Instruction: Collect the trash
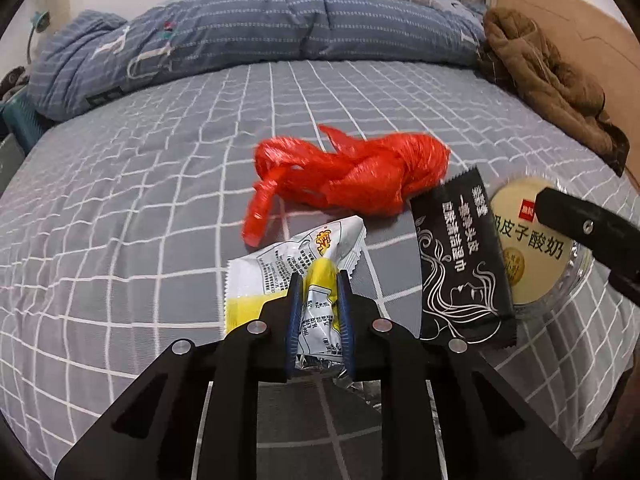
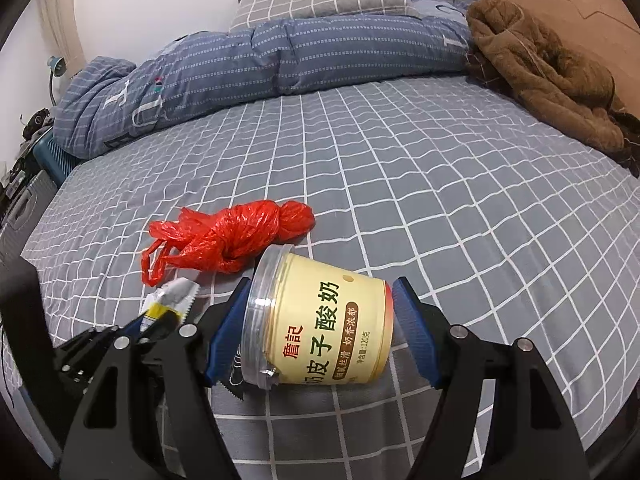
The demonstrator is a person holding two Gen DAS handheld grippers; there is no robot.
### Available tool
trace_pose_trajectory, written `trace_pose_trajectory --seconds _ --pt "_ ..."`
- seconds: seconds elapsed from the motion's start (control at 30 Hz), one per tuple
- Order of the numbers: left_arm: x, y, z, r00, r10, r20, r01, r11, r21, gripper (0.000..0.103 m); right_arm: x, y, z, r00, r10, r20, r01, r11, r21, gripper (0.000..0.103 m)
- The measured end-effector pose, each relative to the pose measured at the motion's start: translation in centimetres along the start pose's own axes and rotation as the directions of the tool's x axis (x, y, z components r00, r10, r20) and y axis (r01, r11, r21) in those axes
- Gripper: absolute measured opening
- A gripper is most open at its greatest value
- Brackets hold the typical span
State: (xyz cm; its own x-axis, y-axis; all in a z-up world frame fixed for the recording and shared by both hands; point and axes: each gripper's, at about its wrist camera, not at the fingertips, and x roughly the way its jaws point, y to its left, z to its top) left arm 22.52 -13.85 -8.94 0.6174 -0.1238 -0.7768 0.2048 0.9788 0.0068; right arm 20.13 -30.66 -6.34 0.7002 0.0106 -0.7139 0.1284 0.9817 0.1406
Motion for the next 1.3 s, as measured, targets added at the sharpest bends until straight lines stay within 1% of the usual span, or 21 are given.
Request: trace_pose_trajectory --seconds 0.33,0.57,0.77,1.0,1.3 --pt "-3.0 0.5 -0.3 0.999 0.007 0.034 -0.007 1.0 -0.007 0.017 -2.4 0.4 -0.1 0.998 -0.031 0.06 0.033 0.999 -0.033 0.068" --pt "-4.7 1.0 -1.1 0.999 -0.006 0.038 0.008 1.0 -0.027 0.017 -4.7 1.0 -0.8 0.994 -0.038 0.1 0.043 0.997 -0.056 0.068" --pt "-5.9 1.6 -2.2 0.999 -0.007 0.038 0.009 0.999 -0.045 0.017 -6.1 1.6 -2.1 0.993 -0.04 0.112 0.05 0.995 -0.083 0.068" --pt "-7.2 2.2 -4.2 1.0 -0.001 0.027 0.002 0.999 -0.042 0.017 -7.1 2.0 -3.6 0.994 -0.035 0.104 0.043 0.996 -0.078 0.068" --pt "-9.4 2.3 -5.7 0.999 -0.008 0.039 0.01 0.999 -0.045 0.017 -9.7 2.5 -5.6 0.993 -0.031 0.116 0.041 0.996 -0.084 0.068"
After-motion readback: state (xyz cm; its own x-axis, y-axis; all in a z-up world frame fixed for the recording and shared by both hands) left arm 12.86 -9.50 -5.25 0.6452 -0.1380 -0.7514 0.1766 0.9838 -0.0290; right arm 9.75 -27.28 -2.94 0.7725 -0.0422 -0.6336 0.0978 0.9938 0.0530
